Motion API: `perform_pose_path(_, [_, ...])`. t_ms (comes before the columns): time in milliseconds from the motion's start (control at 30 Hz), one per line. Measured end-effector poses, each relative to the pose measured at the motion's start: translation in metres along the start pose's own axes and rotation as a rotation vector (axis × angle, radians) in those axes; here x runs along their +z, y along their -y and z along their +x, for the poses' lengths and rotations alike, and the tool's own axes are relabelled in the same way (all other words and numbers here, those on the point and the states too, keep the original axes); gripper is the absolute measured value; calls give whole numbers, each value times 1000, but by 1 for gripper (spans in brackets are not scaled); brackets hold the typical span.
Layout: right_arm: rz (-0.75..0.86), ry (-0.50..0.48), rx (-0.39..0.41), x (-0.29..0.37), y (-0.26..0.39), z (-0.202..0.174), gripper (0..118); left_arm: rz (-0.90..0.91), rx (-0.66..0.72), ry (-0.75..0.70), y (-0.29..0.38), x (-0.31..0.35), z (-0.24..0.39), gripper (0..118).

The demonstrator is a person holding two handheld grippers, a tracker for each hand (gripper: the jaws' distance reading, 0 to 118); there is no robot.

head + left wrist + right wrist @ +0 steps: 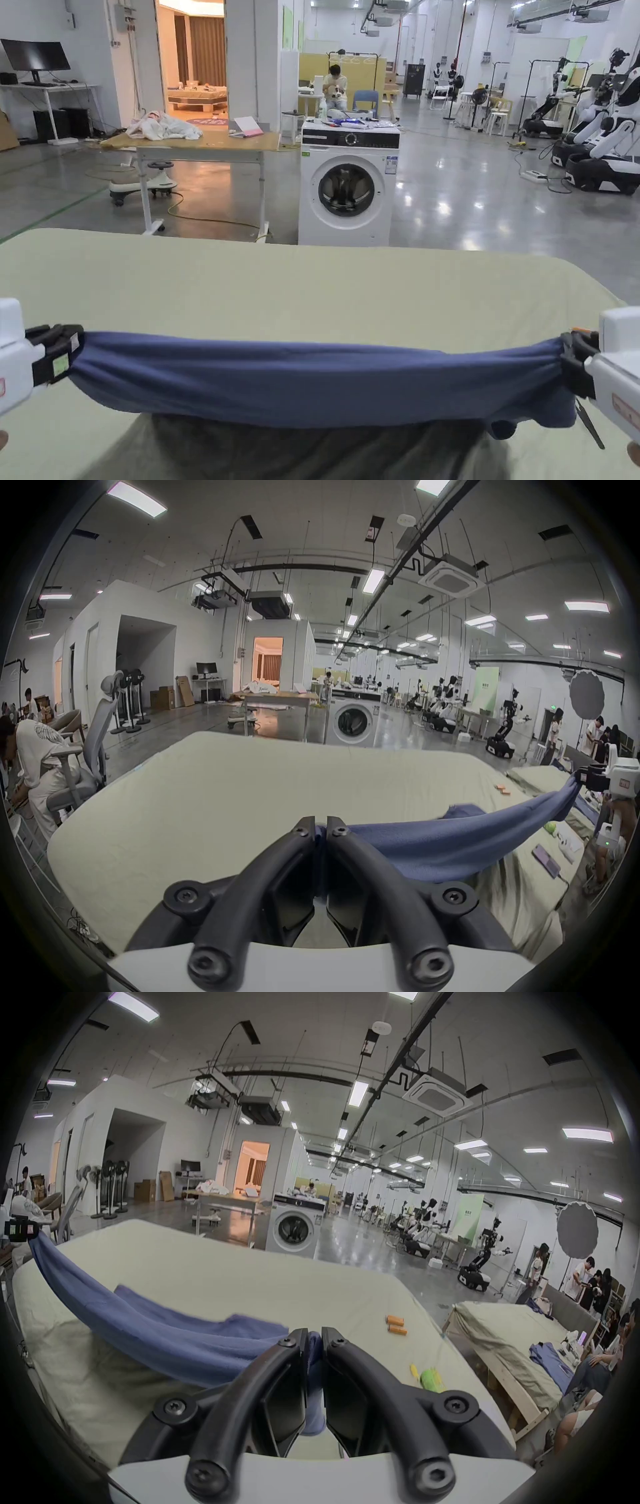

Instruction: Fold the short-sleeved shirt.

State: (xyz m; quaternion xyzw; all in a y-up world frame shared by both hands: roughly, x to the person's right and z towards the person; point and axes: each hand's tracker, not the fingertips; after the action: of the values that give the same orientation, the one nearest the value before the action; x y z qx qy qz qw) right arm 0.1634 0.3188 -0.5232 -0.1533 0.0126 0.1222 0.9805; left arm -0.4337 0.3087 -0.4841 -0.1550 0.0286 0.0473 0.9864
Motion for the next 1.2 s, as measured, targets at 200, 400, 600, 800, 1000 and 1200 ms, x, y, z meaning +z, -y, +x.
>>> perform_pose_path(200, [-111,-23,-14,23,61,-14,7,-91,-12,-18,59,17,-1,0])
perform_pose_path(400, [-267,-54,-63,36,123,-25,7,-212,-61,-27,115,15,-1,0])
perform_pose_path(600, [-360,-58,-36,52,162,-35,7,-285,-57,-23,152,25,-7,0])
perform_pose_path(800, [-406,-59,20,65,172,-44,7,-305,-77,-29,163,39,-12,0])
perform_pose_path(1000, [-454,-47,8,55,189,-47,7,-431,-88,-15,181,27,-11,0])
perform_pose_path(1200, [-518,-49,-4,39,210,-55,15,-532,-83,-44,202,4,-11,8])
